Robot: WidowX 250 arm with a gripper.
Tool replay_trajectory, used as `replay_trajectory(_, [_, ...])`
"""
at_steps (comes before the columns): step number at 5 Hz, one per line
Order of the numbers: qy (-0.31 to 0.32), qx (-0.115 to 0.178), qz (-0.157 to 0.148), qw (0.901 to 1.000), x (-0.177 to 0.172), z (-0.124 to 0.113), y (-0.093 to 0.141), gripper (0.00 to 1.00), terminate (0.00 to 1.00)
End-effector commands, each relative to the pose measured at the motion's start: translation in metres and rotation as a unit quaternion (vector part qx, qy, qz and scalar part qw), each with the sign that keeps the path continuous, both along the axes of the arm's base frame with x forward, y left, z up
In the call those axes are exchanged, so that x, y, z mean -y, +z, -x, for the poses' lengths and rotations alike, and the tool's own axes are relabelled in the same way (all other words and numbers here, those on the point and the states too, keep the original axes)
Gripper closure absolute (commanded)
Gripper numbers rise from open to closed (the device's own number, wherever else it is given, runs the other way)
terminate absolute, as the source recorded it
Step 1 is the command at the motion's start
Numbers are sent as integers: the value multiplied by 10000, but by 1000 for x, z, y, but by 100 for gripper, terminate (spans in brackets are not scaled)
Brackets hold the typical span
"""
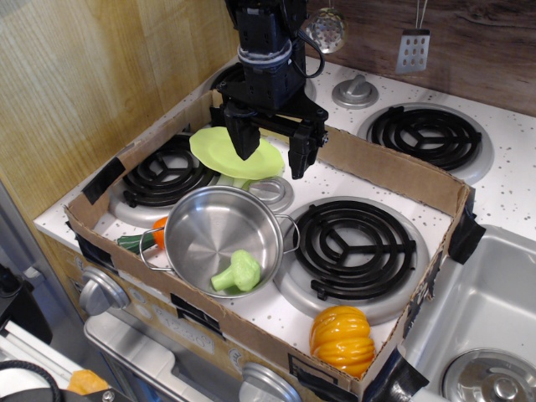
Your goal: Take broccoli out of pan
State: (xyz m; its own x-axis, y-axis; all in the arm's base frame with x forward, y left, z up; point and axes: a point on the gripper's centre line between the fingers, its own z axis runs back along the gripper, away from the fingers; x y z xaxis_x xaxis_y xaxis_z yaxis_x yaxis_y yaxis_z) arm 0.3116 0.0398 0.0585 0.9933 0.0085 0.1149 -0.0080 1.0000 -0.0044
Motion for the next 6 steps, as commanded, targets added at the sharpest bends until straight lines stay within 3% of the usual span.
replay_trajectory(1, [0, 0, 0, 10000, 0, 0, 0, 0, 0])
replay_trajectory(2, [368, 211, -193, 9989, 3, 8, 11, 0, 0])
replay_trajectory(4, [1866, 795, -777, 9761, 14, 38, 41, 0, 0])
replay_trajectory(5, [3028, 588, -654, 9490, 16, 56, 44, 0, 0])
replay_trajectory(6, [4186, 283, -626, 9056, 14, 60, 39, 0, 0])
